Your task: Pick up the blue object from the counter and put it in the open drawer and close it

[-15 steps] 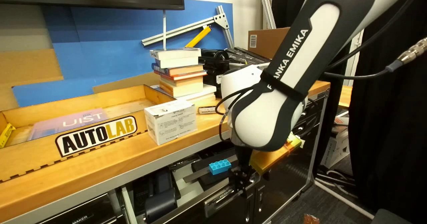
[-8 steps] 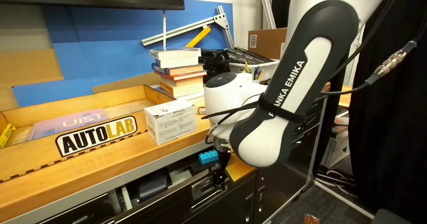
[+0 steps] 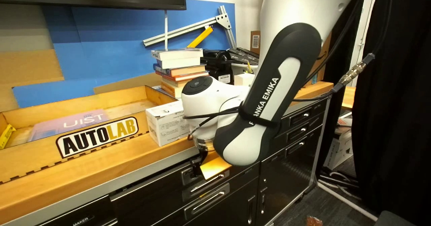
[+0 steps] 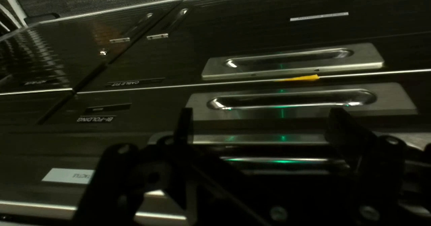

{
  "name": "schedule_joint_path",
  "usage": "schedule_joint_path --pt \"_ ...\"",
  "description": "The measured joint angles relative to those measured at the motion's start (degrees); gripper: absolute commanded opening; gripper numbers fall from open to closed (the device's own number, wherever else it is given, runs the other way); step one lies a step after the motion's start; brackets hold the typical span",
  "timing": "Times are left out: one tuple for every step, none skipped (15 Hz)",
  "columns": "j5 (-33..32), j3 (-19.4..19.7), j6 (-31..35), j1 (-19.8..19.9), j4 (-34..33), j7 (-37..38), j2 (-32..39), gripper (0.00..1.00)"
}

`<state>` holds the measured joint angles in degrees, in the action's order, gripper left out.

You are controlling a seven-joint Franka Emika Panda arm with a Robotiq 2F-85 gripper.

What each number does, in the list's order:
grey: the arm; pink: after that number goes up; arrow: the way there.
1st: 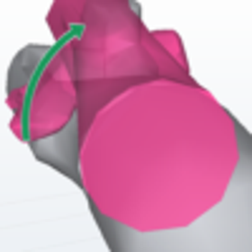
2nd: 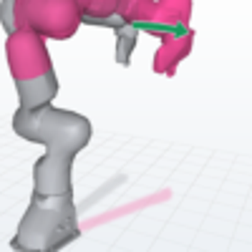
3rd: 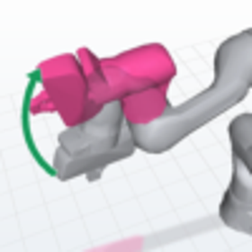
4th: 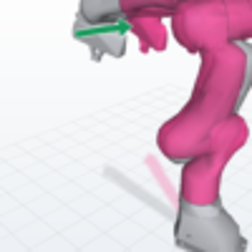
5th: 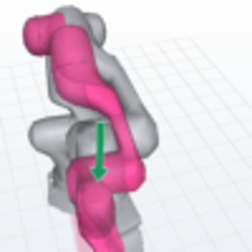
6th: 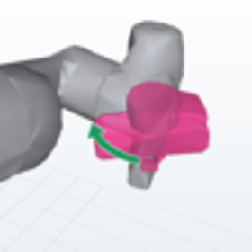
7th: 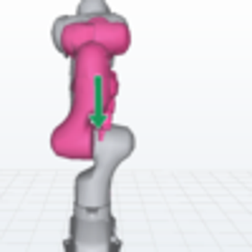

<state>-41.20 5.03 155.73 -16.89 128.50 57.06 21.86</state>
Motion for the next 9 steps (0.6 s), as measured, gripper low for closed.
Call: schedule_joint_path --pt "-0.58 0.20 0.00 -0.31 -0.98 1.13 0.62 1.00" --pt "-1.11 0.43 0.00 -0.63 -1.87 2.18 1.18 1.00" --pt "-1.90 0.70 -0.07 -1.01 -2.47 3.23 1.62 1.00" --pt "-2.97 1.08 -0.08 -1.52 -2.63 4.44 1.88 1.00" --pt "-3.78 1.45 -0.08 -2.03 -2.65 5.60 2.01 1.00" --pt "-4.31 1.69 -0.14 -2.32 -2.65 6.40 2.02 1.00" --pt "-4.39 1.72 -0.24 -2.40 -2.65 6.69 2.02 1.00" --pt "-4.29 1.68 -0.61 -2.40 -2.66 6.66 1.98 1.00" --pt "-3.64 1.27 -1.23 -2.06 -2.68 6.31 1.85 1.00"
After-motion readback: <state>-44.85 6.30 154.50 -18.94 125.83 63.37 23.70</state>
